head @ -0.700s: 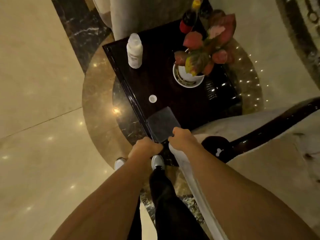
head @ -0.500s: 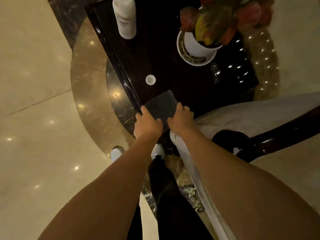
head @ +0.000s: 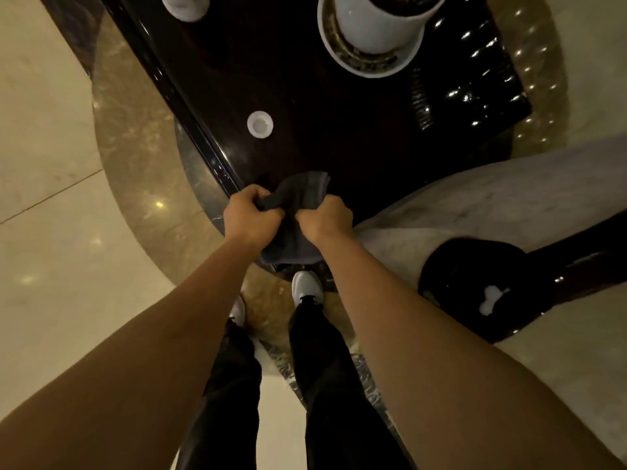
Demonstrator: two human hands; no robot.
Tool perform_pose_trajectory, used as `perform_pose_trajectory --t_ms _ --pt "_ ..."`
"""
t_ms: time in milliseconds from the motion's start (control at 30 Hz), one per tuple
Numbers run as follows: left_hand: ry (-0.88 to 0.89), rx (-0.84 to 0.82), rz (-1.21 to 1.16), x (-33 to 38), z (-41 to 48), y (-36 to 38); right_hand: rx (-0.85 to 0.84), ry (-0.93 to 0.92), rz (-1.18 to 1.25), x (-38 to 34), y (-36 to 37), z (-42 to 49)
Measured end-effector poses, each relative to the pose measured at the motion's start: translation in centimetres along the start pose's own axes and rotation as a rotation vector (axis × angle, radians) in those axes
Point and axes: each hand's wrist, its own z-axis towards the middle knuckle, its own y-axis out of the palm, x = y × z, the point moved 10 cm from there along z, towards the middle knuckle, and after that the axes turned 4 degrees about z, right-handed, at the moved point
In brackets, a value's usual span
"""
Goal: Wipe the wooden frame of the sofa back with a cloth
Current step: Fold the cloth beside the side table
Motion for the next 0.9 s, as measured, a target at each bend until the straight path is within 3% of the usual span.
perform_pose_trajectory --t_ms 167,400,567,700,900 --pt "-0.147 -0.156 -0.545 -1.9 -0.8 -0.5 0.067 -0.14 0.335 -0.3 -0.9 -4.1" --pt "0.346 -0.068 -0.188 5.6 -7.0 -5.1 0.231 -0.24 0.419 -0.8 -3.3 -13.6" --pt "0.616 0.001 -0.016 11.7 -16.3 -6.6 0.525 -0.38 0.459 0.7 -9.6 -23.5" --pt "0.775 -0.003 0.122 16.1 -22.3 -5.2 0.603 -0.385 0.573 4.8 -14.5 -27.6" --pt "0.844 -0.069 0.061 22.0 -25.9 0.0 0.757 -0.371 0.572 8.1 -22.8 -27.4"
